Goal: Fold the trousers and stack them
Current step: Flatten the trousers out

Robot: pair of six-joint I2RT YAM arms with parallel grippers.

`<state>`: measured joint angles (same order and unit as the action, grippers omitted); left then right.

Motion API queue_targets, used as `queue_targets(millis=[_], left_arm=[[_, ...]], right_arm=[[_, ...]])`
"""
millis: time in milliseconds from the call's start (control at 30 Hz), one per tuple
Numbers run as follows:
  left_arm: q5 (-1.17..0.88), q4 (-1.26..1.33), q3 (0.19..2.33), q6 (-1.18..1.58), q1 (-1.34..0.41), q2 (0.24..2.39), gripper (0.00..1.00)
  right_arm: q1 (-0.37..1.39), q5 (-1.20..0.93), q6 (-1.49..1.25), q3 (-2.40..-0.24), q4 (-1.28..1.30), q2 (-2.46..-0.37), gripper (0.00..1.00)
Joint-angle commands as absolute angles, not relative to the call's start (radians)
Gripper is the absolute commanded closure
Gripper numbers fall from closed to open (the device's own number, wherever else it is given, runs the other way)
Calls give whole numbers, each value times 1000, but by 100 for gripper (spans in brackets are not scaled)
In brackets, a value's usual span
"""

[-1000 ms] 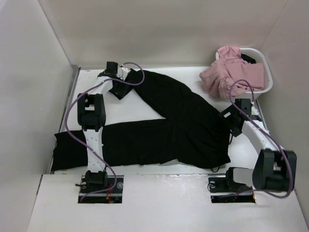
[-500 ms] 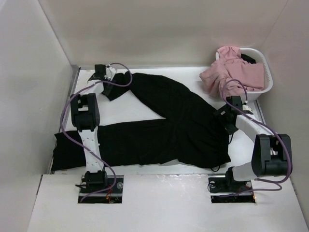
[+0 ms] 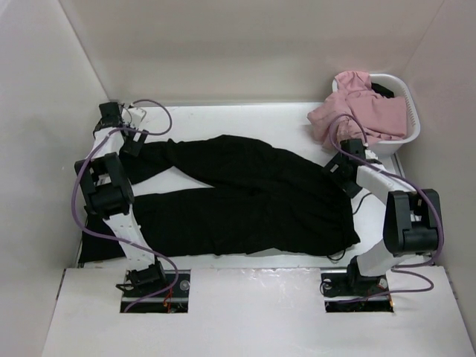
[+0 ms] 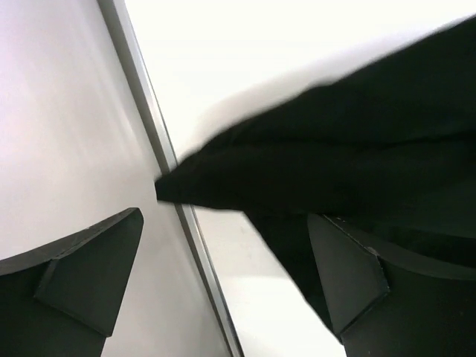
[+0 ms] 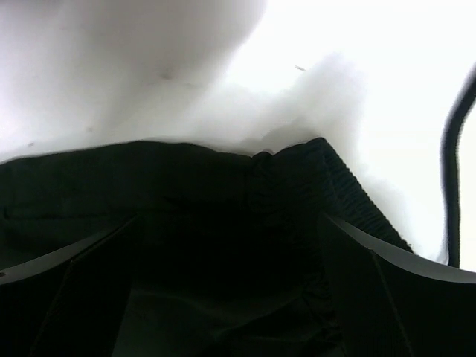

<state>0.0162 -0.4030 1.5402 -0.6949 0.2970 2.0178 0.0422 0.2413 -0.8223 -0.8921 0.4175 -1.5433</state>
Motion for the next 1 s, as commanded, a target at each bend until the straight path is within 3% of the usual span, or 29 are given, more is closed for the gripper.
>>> queue_targets(millis=[0,200,267,300,333,433,500,600,633,800,967], left_arm=[[-42,-486,1673,-683,288,2075,2],[-34,-663,1763,-666,301,2226,4],[-25,-652,1738,-680,298,2236,12],[-22,-643,1730,-681,298,2244,21],[-14,-637,1726,-681,298,2249,36],[9,-618,1720,-676,292,2244,80],[24,-585,1707,-676,288,2217,93],[60,-485,1694,-683,286,2149,99],[72,-444,1694,-692,286,2117,100],[74,-239,1632,-759,286,1892,100],[25,-288,1374,-889,277,1706,99]], right_arm=[[56,229,-743,-969,388,-1581,0],[57,173,-713,-1032,379,-1676,0],[57,150,-713,-1043,368,-1696,0],[57,137,-712,-1045,361,-1703,5],[57,123,-710,-1045,351,-1707,14],[54,97,-701,-1020,315,-1686,48],[48,91,-686,-1006,304,-1666,68],[41,94,-666,-988,311,-1623,96],[41,98,-657,-977,314,-1600,100],[45,162,-641,-887,350,-1427,100],[39,189,-657,-775,365,-1263,100]])
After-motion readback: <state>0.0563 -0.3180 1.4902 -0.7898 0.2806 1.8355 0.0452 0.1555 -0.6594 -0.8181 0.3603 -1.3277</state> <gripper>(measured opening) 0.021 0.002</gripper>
